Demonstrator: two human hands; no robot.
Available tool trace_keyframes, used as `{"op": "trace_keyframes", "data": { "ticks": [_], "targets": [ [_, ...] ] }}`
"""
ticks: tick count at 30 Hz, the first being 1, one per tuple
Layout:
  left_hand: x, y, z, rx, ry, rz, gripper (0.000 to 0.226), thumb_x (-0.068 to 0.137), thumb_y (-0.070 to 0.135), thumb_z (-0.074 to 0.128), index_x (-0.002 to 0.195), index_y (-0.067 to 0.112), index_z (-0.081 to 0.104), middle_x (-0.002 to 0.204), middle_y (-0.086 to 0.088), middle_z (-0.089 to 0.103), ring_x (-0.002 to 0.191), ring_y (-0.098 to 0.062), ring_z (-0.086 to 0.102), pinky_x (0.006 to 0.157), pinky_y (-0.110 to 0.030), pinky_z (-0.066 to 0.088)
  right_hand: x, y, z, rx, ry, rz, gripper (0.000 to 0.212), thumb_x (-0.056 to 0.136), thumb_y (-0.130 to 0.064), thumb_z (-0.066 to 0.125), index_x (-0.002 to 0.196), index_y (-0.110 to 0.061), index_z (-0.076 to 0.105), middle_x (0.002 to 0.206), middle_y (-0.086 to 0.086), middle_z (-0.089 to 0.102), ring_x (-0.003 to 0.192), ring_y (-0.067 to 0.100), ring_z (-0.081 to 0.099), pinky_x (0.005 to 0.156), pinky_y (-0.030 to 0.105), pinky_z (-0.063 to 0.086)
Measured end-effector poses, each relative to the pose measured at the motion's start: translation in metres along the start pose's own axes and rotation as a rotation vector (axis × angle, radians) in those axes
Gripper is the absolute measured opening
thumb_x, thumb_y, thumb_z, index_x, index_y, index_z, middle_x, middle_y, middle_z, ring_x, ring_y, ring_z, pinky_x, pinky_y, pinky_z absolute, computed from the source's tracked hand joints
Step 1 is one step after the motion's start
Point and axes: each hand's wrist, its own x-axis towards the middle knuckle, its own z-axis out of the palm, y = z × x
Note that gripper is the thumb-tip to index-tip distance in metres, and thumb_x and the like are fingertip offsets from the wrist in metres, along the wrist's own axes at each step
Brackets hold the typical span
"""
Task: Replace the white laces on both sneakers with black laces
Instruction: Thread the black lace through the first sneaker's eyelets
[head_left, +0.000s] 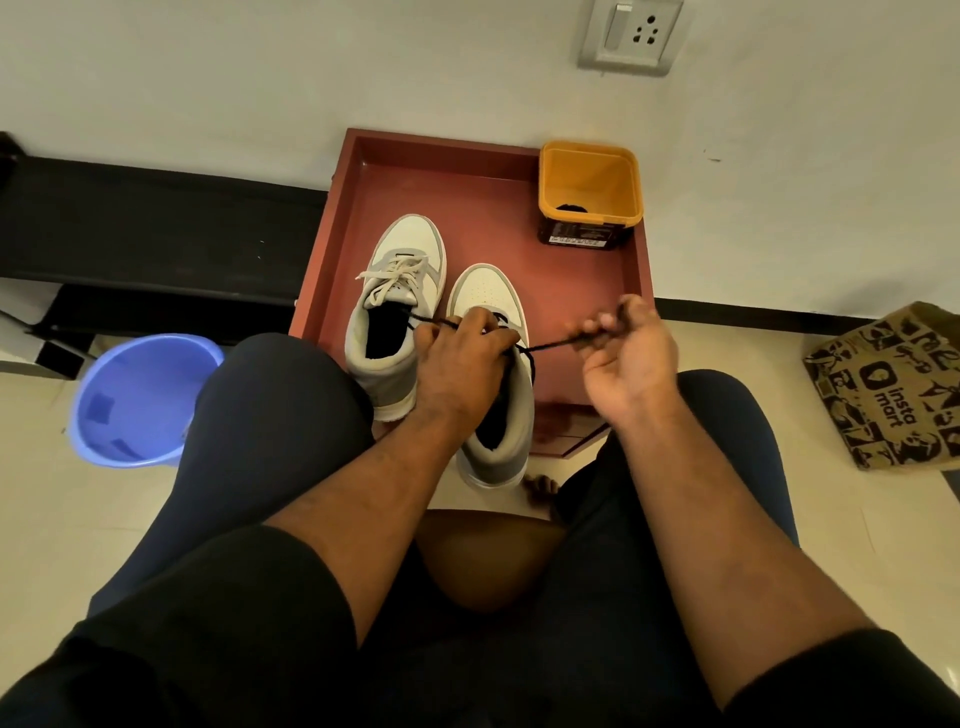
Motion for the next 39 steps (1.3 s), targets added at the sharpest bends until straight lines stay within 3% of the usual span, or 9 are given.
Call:
{"op": "trace_keyframes", "data": {
  "ticks": [4,7,10,18,22,25,28,33,39],
  "targets": [
    [0.002,-0.003,-0.001,-0.035,-0.043,0.05,0.036,0.091,0.012,0.057,0.123,0.025,0.065,0.123,-0.006,0.054,0.094,-0.037,0.057,0.074,-0.043,0.047,0.009,-0.021,-0.011,-0.711,0.039,-0.35,0.013,0.097,-0.028,0.051,0.091,-0.02,0.06,0.074,-0.003,0.056,0.066,0.012,0.051,0.062,0.029,0.045],
    [0.001,-0.001,-0.008,0.043,-0.088,0.083,0.038,0.091,0.01,0.057,0.127,0.022,0.06,0.131,-0.007,0.047,0.102,-0.037,0.052,0.069,-0.042,0.047,0.009,-0.002,-0.009,-1.485,-0.239,-0.507,0.015,0.092,-0.033,0.061,0.099,-0.021,0.067,0.094,-0.006,0.064,0.088,0.011,0.059,0.08,0.03,0.05],
    [-0.002,0.002,-0.01,0.108,-0.075,0.109,0.039,0.092,0.011,0.057,0.13,0.019,0.056,0.136,-0.009,0.043,0.106,-0.037,0.052,0.07,-0.04,0.047,0.006,0.024,-0.003,-1.823,-0.473,-0.507,0.021,0.092,-0.017,0.057,0.109,-0.015,0.069,0.106,0.005,0.067,0.097,0.019,0.059,0.087,0.033,0.049],
    [-0.002,-0.003,-0.004,-0.092,0.071,0.156,0.042,0.078,-0.005,0.064,0.119,0.008,0.062,0.131,-0.016,0.052,0.093,-0.043,0.062,0.06,-0.043,0.054,0.008,0.021,0.0,-1.322,-0.252,-0.215,0.013,0.095,-0.018,0.057,0.083,-0.017,0.061,0.073,-0.005,0.057,0.064,0.008,0.048,0.063,0.025,0.041],
    [-0.003,-0.004,-0.01,-0.113,0.126,0.128,0.045,0.08,-0.007,0.065,0.122,0.009,0.06,0.128,-0.015,0.052,0.092,-0.036,0.062,0.061,-0.043,0.055,0.0,0.005,0.011,-0.388,-0.178,0.001,0.017,0.101,-0.014,0.042,0.089,-0.017,0.053,0.084,0.005,0.066,0.084,0.019,0.065,0.079,0.032,0.051],
    [-0.004,-0.001,-0.018,-0.101,0.098,0.011,0.046,0.087,0.01,0.067,0.131,0.014,0.054,0.125,-0.011,0.047,0.097,-0.027,0.058,0.069,-0.036,0.053,0.002,-0.004,0.005,0.013,-0.163,0.07,0.024,0.101,-0.034,0.044,0.083,-0.019,0.049,0.058,0.0,0.052,0.05,0.015,0.052,0.059,0.03,0.05],
    [-0.005,-0.001,-0.019,-0.122,-0.063,-0.149,0.052,0.094,0.023,0.06,0.142,0.023,0.039,0.131,-0.007,0.041,0.102,-0.025,0.058,0.076,-0.035,0.05,0.005,-0.005,-0.001,-0.34,-0.099,-0.045,0.03,0.096,-0.043,0.052,0.079,-0.019,0.053,0.057,-0.004,0.043,0.044,0.008,0.033,0.044,0.023,0.031],
    [-0.006,-0.008,-0.016,-0.274,-0.109,-0.303,0.059,0.091,0.021,0.058,0.145,0.024,0.035,0.123,-0.007,0.062,0.107,-0.029,0.061,0.083,-0.041,0.052,0.01,0.018,-0.002,-1.327,-0.277,-0.254,0.014,0.09,-0.033,0.065,0.082,-0.021,0.068,0.084,-0.005,0.068,0.081,0.013,0.063,0.074,0.029,0.05],
    [-0.005,-0.009,-0.018,-0.409,-0.043,-0.352,0.071,0.086,0.018,0.062,0.148,0.029,0.03,0.112,-0.005,0.066,0.1,-0.025,0.064,0.086,-0.042,0.055,0.01,0.032,-0.001,-1.26,-0.282,-0.146,0.02,0.091,-0.025,0.065,0.075,-0.013,0.065,0.063,-0.003,0.057,0.044,0.002,0.045,0.046,0.022,0.038]
  ]
}}
